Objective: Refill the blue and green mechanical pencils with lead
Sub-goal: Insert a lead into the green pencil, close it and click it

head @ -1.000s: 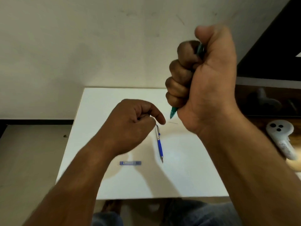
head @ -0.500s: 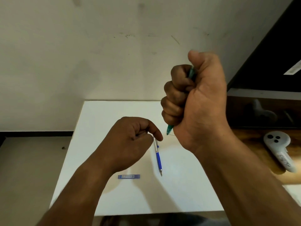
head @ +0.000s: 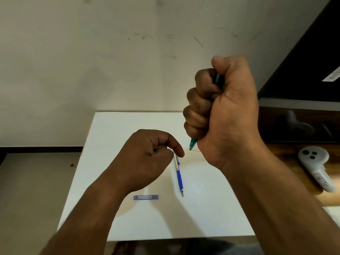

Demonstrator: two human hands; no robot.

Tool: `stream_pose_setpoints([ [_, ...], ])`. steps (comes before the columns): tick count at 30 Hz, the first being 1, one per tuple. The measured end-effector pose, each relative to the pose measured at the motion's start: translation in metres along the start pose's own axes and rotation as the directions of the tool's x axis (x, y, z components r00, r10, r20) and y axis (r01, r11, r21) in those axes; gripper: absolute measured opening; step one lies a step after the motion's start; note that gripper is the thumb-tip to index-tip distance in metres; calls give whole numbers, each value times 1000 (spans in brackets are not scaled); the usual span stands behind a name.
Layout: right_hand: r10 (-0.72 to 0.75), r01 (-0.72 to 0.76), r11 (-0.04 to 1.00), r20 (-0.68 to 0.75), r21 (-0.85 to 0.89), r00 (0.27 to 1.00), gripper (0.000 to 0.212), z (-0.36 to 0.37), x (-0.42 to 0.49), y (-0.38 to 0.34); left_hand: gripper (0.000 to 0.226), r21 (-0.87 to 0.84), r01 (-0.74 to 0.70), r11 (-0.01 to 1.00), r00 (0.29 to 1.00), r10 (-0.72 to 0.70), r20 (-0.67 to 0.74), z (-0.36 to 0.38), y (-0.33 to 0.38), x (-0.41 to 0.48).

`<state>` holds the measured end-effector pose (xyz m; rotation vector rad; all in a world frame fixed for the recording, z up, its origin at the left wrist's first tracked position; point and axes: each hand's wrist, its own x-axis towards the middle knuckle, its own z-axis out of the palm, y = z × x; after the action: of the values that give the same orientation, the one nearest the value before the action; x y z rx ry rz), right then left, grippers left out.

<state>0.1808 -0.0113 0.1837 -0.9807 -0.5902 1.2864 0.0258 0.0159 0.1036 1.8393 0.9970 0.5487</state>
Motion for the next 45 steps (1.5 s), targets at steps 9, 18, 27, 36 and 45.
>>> stream_pose_setpoints([
  [9,23,-23,1000,4,-8,1000,57,1,-1,0,38,-9,-6,1000,1000,6,3,-1,0,-1],
  [18,13,-14,999,-17,-29,1000,54,0,-1,-1,39,-35,2,999,1000,-1,4,0,3,-2],
  [27,7,-7,1000,7,-1,1000,56,0,-1,-1,38,-19,-7,1000,1000,7,2,0,3,-2],
  [36,-14,15,1000,-44,17,999,57,-2,-1,-1,30,-158,-36,987,993,53,106,-2,2,-3],
  [45,-24,26,999,-61,34,998,57,-4,0,0,16,-204,-62,977,997,71,37,3,4,-2],
])
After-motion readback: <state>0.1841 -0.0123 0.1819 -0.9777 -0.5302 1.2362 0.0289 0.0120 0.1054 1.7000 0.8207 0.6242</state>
